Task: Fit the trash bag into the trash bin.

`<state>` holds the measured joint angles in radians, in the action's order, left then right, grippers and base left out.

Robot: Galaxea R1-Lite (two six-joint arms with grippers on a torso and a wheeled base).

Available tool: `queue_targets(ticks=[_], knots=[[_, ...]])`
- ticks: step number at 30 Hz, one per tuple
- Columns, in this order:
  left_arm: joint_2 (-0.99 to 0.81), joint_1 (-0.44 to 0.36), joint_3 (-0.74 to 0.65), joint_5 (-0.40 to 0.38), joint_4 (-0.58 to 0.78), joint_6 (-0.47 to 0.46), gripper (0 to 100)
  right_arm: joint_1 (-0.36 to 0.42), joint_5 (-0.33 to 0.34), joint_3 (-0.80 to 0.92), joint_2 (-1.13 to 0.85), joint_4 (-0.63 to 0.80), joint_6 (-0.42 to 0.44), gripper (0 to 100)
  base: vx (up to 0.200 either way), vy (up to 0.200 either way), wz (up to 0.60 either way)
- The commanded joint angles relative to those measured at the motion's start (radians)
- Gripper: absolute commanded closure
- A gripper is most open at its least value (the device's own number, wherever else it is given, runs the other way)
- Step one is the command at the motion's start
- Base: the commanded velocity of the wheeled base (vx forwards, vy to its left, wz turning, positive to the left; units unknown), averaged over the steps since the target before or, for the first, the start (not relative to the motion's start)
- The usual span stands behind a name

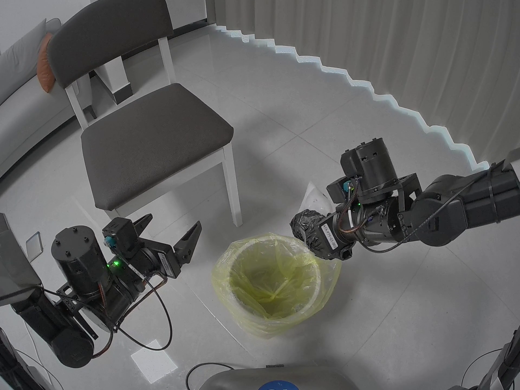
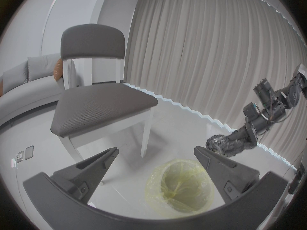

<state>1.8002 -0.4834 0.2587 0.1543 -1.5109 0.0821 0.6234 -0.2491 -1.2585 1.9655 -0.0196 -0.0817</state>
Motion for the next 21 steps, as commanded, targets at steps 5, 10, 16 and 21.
queue_targets(ticks=[5, 10, 16, 21], knots=[[-0.078, -0.037, -0.041, 0.001, -0.012, -0.001, 0, 0.088, 0.001, 0.024, 0.021, -0.054, -0.006, 100, 0.000, 0.000, 0.00], [-0.078, -0.037, -0.033, 0.002, -0.012, -0.004, 0, 0.121, 0.001, 0.019, 0.093, -0.105, -0.013, 100, 0.000, 0.000, 0.00], [-0.070, -0.009, -0.041, 0.001, -0.014, 0.007, 0, 0.127, 0.001, 0.019, 0.219, -0.186, -0.027, 100, 0.000, 0.000, 0.00], [-0.082, -0.007, -0.044, -0.001, -0.014, 0.004, 0, 0.141, 0.002, 0.010, 0.309, -0.234, -0.036, 100, 0.000, 0.000, 0.00]])
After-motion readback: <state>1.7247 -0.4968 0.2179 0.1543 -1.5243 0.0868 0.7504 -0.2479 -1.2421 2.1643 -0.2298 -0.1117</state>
